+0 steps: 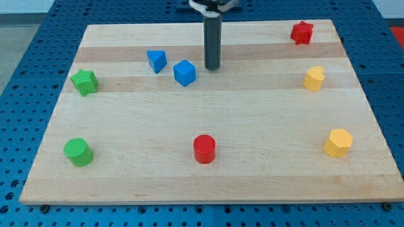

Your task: Slightly move the blue cube at the bottom right of the blue triangle

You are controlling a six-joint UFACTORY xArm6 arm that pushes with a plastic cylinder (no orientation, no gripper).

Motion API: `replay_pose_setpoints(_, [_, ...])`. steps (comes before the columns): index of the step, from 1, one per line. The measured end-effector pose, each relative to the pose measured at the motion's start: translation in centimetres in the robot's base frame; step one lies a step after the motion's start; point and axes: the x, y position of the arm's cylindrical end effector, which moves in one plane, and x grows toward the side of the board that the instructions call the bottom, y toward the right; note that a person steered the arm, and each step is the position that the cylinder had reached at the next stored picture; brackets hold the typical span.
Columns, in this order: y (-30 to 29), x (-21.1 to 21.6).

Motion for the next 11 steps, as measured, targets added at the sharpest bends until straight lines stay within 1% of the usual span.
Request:
replay_pose_setpoints(2, [-2.8, 0.0])
replay_pose_setpoints(6, [-3.0, 3.1])
replay_pose_setpoints(11, [-3.5, 3.1])
